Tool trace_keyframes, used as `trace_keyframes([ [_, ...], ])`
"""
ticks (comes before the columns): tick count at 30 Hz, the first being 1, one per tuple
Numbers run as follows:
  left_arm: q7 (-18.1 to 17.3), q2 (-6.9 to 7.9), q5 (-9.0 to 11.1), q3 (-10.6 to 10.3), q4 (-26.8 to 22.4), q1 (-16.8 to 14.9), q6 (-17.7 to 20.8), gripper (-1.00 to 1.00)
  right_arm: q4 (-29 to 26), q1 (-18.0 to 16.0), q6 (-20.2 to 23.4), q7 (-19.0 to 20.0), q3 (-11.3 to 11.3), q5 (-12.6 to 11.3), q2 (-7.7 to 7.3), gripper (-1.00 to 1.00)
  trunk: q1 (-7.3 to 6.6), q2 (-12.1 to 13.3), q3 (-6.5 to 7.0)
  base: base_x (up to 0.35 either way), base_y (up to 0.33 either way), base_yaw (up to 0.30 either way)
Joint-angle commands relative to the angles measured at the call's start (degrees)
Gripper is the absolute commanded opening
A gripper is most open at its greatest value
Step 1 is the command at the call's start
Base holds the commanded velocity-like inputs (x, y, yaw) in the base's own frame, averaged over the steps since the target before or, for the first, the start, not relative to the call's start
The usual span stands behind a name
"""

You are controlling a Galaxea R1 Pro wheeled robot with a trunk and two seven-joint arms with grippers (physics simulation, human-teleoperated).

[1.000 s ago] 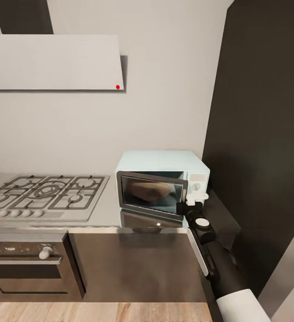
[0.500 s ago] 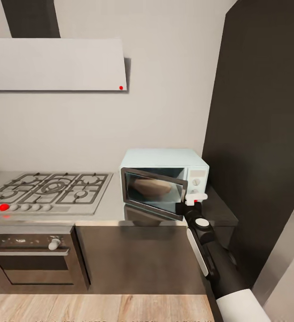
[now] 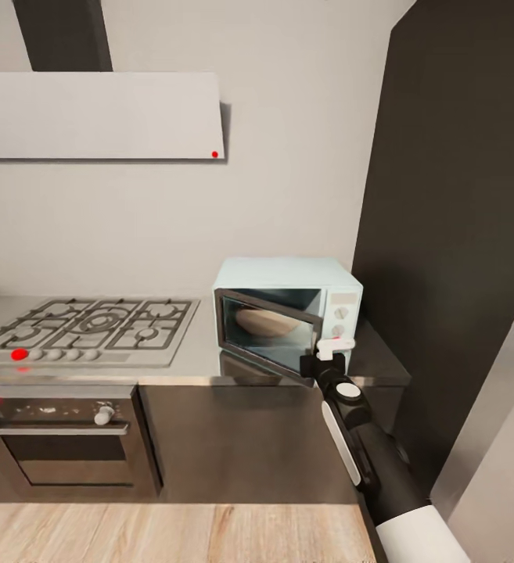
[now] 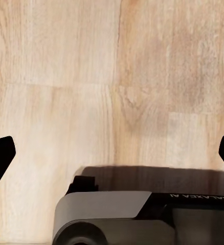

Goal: In the kitchen, take the popcorn bag from the countertop, put it into the microwave, and heat it until the popcorn is cooked so the cooked popcorn ends up inside the bag.

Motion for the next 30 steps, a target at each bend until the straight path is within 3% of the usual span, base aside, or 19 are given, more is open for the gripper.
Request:
trace_keyframes([
  [1, -0.1, -0.04, 0.1, 0.3, 0.0, 0.0, -0.2, 1.00, -0.5, -0.1, 0.7, -1.7, -2.0, 1.1, -0.04, -1.00, -0.02, -0.1, -0.08, -0.074, 0.056, 0.000],
  [11, -0.1, -0.04, 0.1, 0.3, 0.0, 0.0, -0.2, 1.00, -1.3, 0.2, 0.7, -1.7, -2.0, 1.1, -0.04, -1.00, -0.02, -0.1, -0.08, -0.010, 0.007, 0.000],
  [12, -0.1, -0.04, 0.1, 0.3, 0.0, 0.0, -0.2, 1.00, -1.5, 0.3, 0.7, -1.7, -2.0, 1.1, -0.04, 1.00, -0.02, -0.1, -0.08, 0.000, 0.000, 0.000],
  [24, -0.1, -0.04, 0.2, 0.4, 0.0, 0.0, -0.2, 1.00, -1.7, 0.4, 0.7, -1.7, -2.0, 1.1, -0.04, 1.00, -0.02, -0.1, -0.08, -0.109, -0.004, 0.000],
  [30, -0.1, 0.03, 0.3, 0.5, 0.0, 0.0, -0.2, 1.00, -1.7, 0.5, 0.7, -1.7, -2.0, 1.1, -0.07, 1.00, -0.02, -0.1, -0.08, -0.004, -0.247, 0.000],
])
